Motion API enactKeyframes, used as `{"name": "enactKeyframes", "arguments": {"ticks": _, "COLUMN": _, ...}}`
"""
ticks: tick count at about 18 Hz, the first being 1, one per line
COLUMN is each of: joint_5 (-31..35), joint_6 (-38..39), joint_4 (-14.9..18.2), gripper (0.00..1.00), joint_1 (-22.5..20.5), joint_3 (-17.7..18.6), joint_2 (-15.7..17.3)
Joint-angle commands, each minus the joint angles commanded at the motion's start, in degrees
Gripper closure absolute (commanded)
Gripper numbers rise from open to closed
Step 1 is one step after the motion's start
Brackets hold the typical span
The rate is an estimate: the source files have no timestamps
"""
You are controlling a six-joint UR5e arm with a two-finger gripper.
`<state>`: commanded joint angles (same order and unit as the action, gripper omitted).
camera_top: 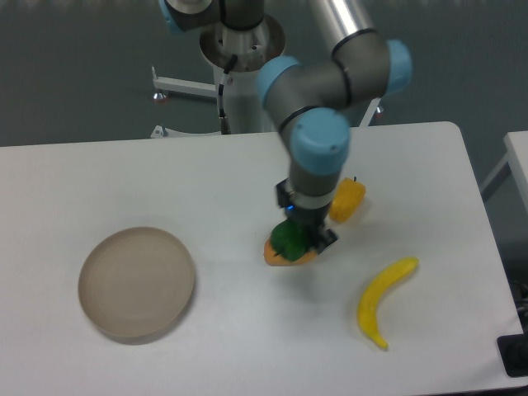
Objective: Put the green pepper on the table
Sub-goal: 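Carry the green pepper past the bread roll toward the plate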
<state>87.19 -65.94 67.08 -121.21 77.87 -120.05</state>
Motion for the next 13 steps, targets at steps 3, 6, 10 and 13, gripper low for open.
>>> {"name": "enactKeyframes", "arguments": {"ticks": 3, "joint_5": 0.26, "joint_6": 4.14, "joint_4": -3.53, "gripper": 0.92, "joint_1": 2.73, "joint_3": 0.00, "joint_2": -3.16}}
{"name": "enactKeyframes", "arguments": {"ticks": 6, "joint_5": 0.35, "joint_6": 4.33, "joint_4": -4.15, "gripper": 0.91, "joint_1": 3.26, "joint_3": -0.26, "joint_2": -5.19}}
{"name": "enactKeyframes", "arguments": {"ticks": 10, "joint_5": 0.44, "joint_6": 3.80, "joint_4": -4.33, "gripper": 0.69, "joint_1": 3.26, "joint_3": 0.00, "joint_2": -5.90}}
{"name": "enactKeyframes", "arguments": {"ticks": 13, "joint_5": 0.70, "joint_6": 3.89, "joint_4": -5.47, "gripper": 0.00, "joint_1": 3.26, "joint_3": -0.17, "joint_2": -6.16}}
